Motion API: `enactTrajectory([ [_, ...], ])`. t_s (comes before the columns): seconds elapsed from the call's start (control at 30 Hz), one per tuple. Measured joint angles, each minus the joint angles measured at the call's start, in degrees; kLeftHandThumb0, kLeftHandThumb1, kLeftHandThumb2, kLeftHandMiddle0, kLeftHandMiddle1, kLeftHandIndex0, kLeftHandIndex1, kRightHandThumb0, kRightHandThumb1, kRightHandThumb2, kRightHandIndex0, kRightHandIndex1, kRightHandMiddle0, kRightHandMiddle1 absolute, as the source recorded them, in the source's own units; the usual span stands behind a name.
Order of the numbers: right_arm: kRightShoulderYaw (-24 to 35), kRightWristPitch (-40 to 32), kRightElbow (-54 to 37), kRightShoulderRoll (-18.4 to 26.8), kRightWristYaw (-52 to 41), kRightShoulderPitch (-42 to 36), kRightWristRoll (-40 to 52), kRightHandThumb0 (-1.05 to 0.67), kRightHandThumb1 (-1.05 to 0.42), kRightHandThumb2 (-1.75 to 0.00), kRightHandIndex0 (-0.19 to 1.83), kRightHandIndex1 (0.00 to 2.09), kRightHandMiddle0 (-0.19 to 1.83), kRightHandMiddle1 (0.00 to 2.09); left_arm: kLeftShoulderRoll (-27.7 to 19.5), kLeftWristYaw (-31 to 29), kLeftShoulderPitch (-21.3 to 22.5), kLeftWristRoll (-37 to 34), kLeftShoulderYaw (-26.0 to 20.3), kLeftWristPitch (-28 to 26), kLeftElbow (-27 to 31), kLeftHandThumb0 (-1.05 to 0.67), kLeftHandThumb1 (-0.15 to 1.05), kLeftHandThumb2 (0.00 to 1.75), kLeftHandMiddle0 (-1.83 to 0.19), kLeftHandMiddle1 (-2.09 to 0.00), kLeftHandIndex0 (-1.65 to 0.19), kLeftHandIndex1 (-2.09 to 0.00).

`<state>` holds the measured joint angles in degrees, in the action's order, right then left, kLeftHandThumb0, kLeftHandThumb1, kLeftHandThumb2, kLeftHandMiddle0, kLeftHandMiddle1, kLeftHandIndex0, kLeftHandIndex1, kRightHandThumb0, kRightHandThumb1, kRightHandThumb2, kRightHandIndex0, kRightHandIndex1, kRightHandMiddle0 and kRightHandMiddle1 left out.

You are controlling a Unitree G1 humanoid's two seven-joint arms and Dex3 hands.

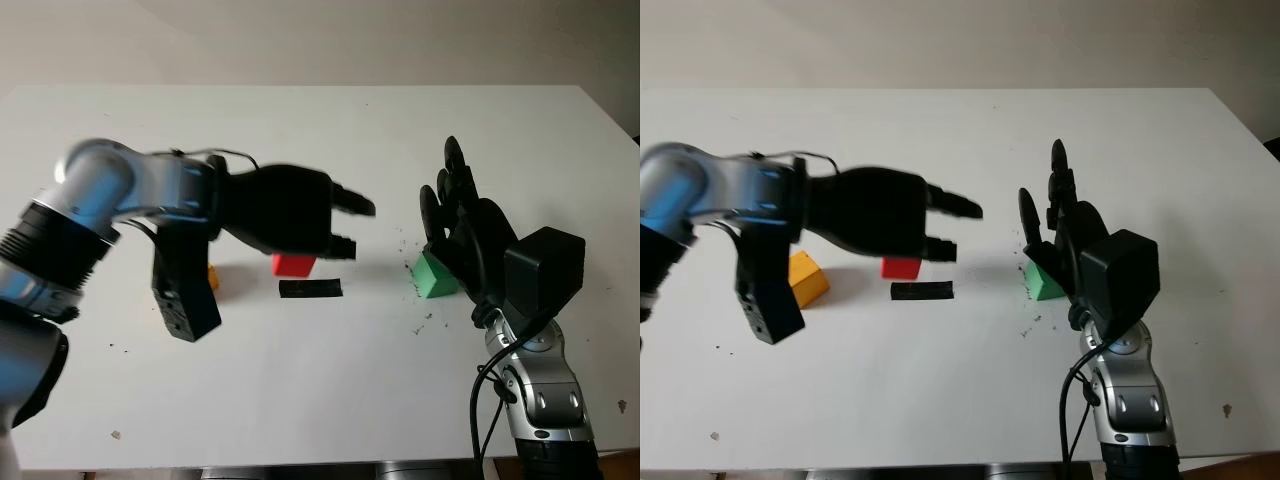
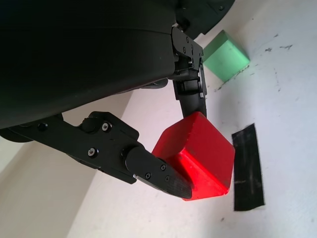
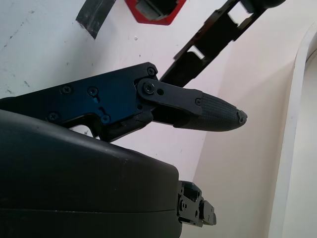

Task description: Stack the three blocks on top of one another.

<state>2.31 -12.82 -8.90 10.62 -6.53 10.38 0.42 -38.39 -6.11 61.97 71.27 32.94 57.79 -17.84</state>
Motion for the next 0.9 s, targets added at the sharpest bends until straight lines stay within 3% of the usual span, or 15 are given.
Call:
enactTrajectory([
  [0.13, 0.0, -0.2, -0.1, 0.0, 0.0, 0.0, 0.0, -0.75, -1.05, -0.64, -0.19, 0.0, -0.19, 0.0, 1.5, -4.9, 0.0, -2.0, 1.0, -1.5, 0.1, -0.38, 0.94, 0.05, -0.25, -0.06, -0.36, -1.47],
  [0.43, 0.1, -0.4, -0.5, 0.0, 0.2, 0.0, -0.2, -0.74, -1.05, -0.66, -0.19, 0.0, -0.19, 0.0, 4.1, -6.1, -0.3, -2.6, 2.8, -3.5, 0.1, -0.36, 0.93, 0.05, -0.26, -0.07, -0.36, -1.52],
  [0.9, 0.6, -0.4, -1.3, 0.0, -0.2, -0.9, -0.1, -0.72, -1.05, -0.65, -0.19, 0.0, -0.19, 0.0, 4.7, 3.7, -0.4, 1.2, 5.9, -5.2, -4.0, -0.37, 0.97, 0.06, -0.24, -0.05, -0.36, -1.64],
])
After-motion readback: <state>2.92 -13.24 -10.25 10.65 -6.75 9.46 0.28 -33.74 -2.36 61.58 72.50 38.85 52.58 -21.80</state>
